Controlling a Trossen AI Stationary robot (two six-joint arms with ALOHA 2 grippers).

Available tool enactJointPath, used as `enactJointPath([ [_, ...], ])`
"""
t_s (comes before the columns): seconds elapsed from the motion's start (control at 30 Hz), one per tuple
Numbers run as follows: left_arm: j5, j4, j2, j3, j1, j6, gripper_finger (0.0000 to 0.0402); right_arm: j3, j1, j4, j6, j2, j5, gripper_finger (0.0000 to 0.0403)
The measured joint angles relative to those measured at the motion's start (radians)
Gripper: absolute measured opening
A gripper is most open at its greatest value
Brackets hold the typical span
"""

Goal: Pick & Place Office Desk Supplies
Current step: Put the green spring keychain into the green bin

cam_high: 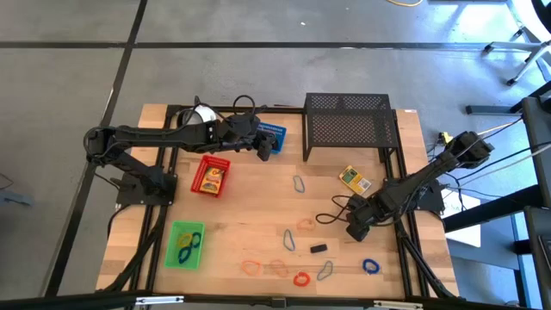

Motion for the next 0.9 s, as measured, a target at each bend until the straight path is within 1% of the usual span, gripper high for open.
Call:
enactJointPath([
  [0.17, 0.006, 0.0, 0.0, 0.0, 0.0, -0.007, 0.0155, 0.001, 0.0, -0.003, -0.043, 0.007, -0.004, 0.0201],
  [0.27, 0.007, 0.0, 0.0, 0.0, 0.0, -0.007, 0.0155, 0.0, 0.0, -0.006, -0.071, 0.008, -0.004, 0.0185],
  [0.4, 0.007, 0.0, 0.0, 0.0, 0.0, -0.007, 0.0155, -0.001, 0.0, -0.016, -0.069, 0.009, 0.008, 0.0139],
  [0.6, 0.031, 0.0, 0.0, 0.0, 0.0, -0.007, 0.0155, -0.002, -0.001, -0.032, -0.051, 0.01, 0.024, 0.004],
  [0.67, 0.037, 0.0, 0.0, 0.0, 0.0, -0.007, 0.0155, -0.002, -0.001, -0.03, -0.052, 0.01, 0.026, 0.0017],
  [0.73, 0.039, 0.0, 0.0, 0.0, 0.0, -0.007, 0.0155, -0.001, -0.001, -0.028, -0.059, 0.01, 0.026, 0.0014],
  [0.83, 0.04, 0.0, 0.0, 0.0, 0.0, -0.007, 0.0155, 0.013, 0.0, -0.032, -0.079, 0.002, 0.035, 0.0024],
  [0.9, 0.041, 0.0, 0.0, 0.0, 0.0, -0.007, 0.0155, 0.028, 0.001, -0.018, -0.11, -0.005, 0.065, 0.0025],
])
